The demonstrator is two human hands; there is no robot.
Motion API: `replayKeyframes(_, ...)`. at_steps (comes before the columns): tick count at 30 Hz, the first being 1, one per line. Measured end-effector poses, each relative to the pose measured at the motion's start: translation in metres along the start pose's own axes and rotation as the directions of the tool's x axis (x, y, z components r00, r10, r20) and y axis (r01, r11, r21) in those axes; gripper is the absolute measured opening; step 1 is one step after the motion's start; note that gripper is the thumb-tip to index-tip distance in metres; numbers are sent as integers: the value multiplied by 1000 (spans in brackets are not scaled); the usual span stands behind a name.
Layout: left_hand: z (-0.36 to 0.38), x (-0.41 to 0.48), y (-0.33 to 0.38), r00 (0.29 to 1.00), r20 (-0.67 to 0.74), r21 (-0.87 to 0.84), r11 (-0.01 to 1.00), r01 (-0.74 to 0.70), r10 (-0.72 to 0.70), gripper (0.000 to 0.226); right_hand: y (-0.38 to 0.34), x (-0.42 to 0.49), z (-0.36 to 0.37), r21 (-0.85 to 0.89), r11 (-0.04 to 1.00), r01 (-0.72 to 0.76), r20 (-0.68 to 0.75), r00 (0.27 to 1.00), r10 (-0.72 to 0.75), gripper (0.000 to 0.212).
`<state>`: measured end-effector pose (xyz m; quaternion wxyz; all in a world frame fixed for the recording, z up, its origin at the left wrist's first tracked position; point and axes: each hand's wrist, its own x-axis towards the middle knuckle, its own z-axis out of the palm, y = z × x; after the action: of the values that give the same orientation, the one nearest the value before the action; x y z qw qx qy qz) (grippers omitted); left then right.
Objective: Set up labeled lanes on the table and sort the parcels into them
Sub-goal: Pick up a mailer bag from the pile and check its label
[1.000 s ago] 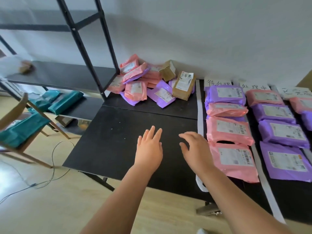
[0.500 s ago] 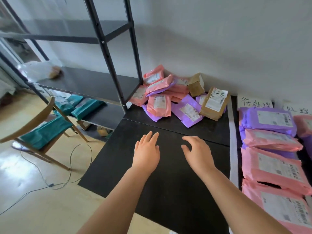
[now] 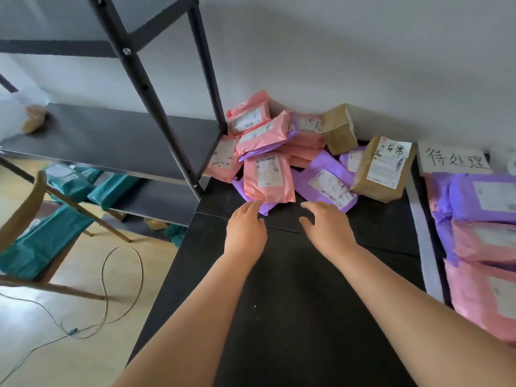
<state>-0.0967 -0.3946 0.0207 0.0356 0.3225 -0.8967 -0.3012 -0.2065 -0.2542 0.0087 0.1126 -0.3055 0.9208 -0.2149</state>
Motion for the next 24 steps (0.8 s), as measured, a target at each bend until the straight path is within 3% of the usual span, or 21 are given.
replayKeyframes(10,19,118,-47,990,139,22,1000,13,-16,46,-9,99,62,-68,981,-180,-1,984,181,23)
replayKeyframes(16,37,146,-64,993,119,97,995,9,-20,26,-15,127,83,-89,948,-305,7,952,307,38)
replayKeyframes(24,39,149,-69,999,45,198,980,-31,22,24,-26,140,81,-47,897,-439,-17,899,438,31)
